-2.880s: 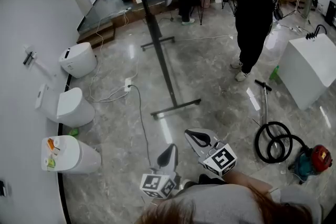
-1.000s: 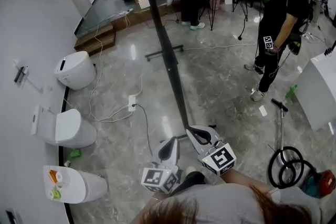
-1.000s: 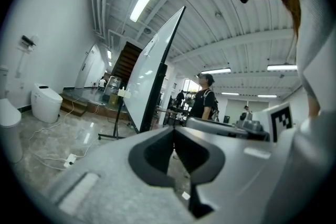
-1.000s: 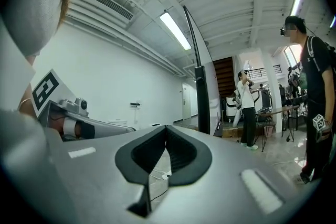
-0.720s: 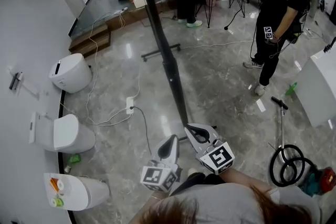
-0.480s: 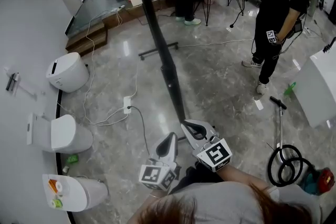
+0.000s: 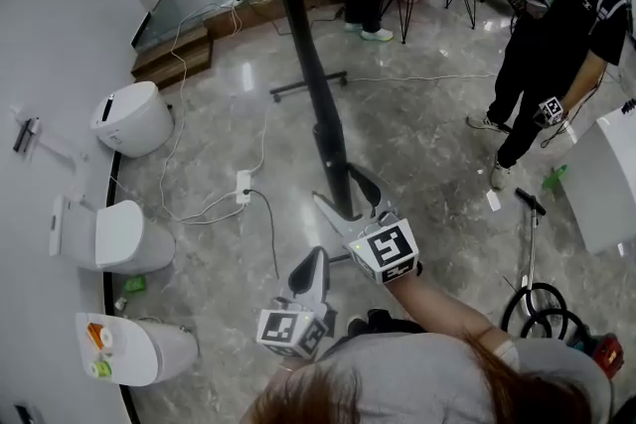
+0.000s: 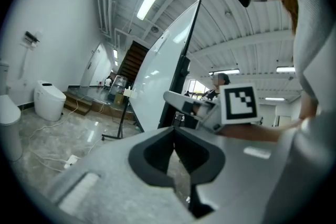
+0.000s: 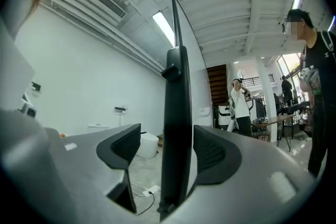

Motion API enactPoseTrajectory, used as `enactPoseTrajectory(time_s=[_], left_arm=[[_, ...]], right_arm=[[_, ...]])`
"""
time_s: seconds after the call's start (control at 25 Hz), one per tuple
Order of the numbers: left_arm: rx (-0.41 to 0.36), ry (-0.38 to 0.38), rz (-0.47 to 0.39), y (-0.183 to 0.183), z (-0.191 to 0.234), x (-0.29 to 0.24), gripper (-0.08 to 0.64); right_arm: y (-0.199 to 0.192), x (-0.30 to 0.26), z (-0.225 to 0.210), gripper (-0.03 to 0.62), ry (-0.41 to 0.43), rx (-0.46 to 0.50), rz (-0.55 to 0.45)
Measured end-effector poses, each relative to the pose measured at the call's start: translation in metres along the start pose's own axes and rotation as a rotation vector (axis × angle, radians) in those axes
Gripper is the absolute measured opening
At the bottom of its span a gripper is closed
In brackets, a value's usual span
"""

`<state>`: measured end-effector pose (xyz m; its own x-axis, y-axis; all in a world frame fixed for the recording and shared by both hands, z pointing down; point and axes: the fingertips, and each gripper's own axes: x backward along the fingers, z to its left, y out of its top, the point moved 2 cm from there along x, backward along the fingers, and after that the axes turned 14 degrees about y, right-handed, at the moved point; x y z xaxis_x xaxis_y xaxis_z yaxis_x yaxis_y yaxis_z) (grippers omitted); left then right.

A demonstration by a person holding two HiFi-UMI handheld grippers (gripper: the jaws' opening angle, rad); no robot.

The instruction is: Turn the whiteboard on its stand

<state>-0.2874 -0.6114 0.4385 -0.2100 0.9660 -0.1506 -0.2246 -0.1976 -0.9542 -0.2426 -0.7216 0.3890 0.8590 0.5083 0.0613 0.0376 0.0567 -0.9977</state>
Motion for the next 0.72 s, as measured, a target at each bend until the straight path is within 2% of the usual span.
enactPoseTrajectory(time_s=[0.28, 0.52, 0.72], left_arm=[[-0.006, 0.050, -0.025, 0.007, 0.016, 0.009, -0.005], [0.007, 0.082, -0.016, 0.008, 0.028, 0.018, -0.005], [-0.012, 0.063, 0.004, -0.001, 0.026, 0.024, -0.005]], right_arm=[[0.007, -0.057, -0.031, 0.337, -0.070, 0.038, 0.008], [0.007, -0.065, -0.039, 0.279, -0.151, 0.090, 0.010], [0.008, -0.060, -0.042, 0.216, -0.211, 0.089, 0.011]])
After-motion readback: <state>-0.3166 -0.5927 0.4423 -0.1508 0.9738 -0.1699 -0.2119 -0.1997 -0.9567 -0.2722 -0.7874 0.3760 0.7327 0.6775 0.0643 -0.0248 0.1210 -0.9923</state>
